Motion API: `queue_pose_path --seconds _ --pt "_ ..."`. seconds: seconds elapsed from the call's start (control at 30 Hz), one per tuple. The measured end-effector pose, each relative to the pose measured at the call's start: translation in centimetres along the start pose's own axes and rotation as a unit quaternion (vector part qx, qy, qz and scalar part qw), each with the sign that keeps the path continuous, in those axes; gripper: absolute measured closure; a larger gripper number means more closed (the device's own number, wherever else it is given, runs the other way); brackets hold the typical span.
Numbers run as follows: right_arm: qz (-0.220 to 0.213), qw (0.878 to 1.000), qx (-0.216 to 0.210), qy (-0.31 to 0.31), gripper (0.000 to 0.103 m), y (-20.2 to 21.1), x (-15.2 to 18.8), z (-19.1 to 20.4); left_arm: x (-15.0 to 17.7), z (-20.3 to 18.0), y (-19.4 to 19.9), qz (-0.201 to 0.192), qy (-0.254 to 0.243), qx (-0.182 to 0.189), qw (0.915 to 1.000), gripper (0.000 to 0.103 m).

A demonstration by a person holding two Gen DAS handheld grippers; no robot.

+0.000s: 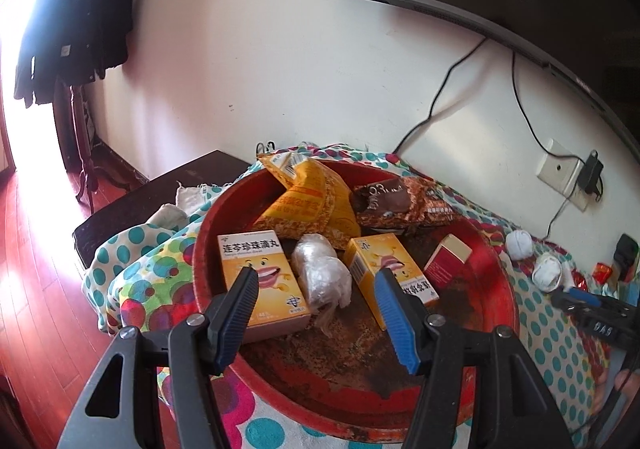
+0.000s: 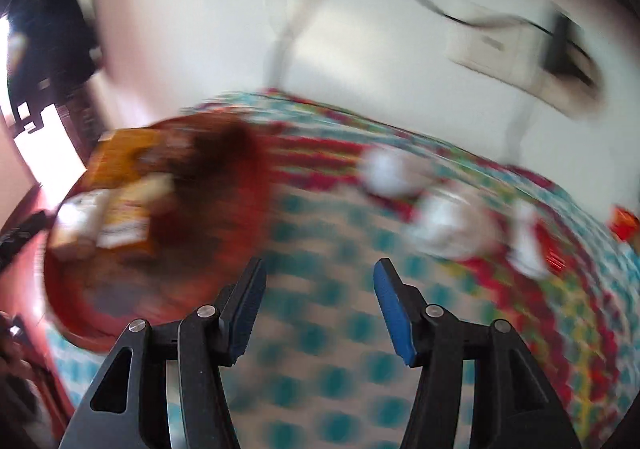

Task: Organize objects
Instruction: 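Grasp the red-wrapped candy bar on the cloth with the right gripper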

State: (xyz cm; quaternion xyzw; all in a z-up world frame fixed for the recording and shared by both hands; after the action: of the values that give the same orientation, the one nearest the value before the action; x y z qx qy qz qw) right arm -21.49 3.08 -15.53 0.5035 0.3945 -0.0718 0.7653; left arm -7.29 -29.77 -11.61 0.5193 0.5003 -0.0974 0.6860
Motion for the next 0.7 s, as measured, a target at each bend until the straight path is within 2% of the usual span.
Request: queue_pose_path --seconds 0.17,0.27,0.4,0.63,0.7 --pt "-0.021 0.996 0.067 -0.050 0.049 3.0 1.1 -9.2 0.3 -0.6 0.0 0.001 -0.013 0.002 0.9999 0.041" --pt "-0.035 0.994 0.076 -0.072 0.049 4.2 0.9 -12.7 0.3 -0.8 0.0 0.001 -0.017 0.001 0.9999 0.041" --pt "-0.031 0.994 0.069 -0.078 0.048 3.3 -0.1 -14.6 0.5 -1.4 0.0 0.002 -0.029 0.003 0.9996 0.041" --pt "-0.013 0.996 0.061 -0.070 0.048 0.9 -0.7 -15.2 0.7 -2.5 0.9 -0.012 -0.053 0.010 0.9985 0.041" --pt "-0.012 0.996 0.060 -0.064 0.053 0.4 -0.9 -15.4 0.8 -3.0 1.2 -0.018 -0.063 0.012 0.9978 0.041"
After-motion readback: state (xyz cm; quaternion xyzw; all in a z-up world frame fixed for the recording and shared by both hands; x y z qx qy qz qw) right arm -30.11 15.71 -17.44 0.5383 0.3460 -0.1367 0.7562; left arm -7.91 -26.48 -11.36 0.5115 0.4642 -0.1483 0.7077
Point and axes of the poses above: each gripper's, at about its wrist camera, not at the fingertips, and y roughly against the way its jaws point, z to its left, x to its underside, the point moved 10 cm from there along -y, roughly the way its jaws point, and after that the axes turned 15 degrees about -x, right-handed, at the moved point
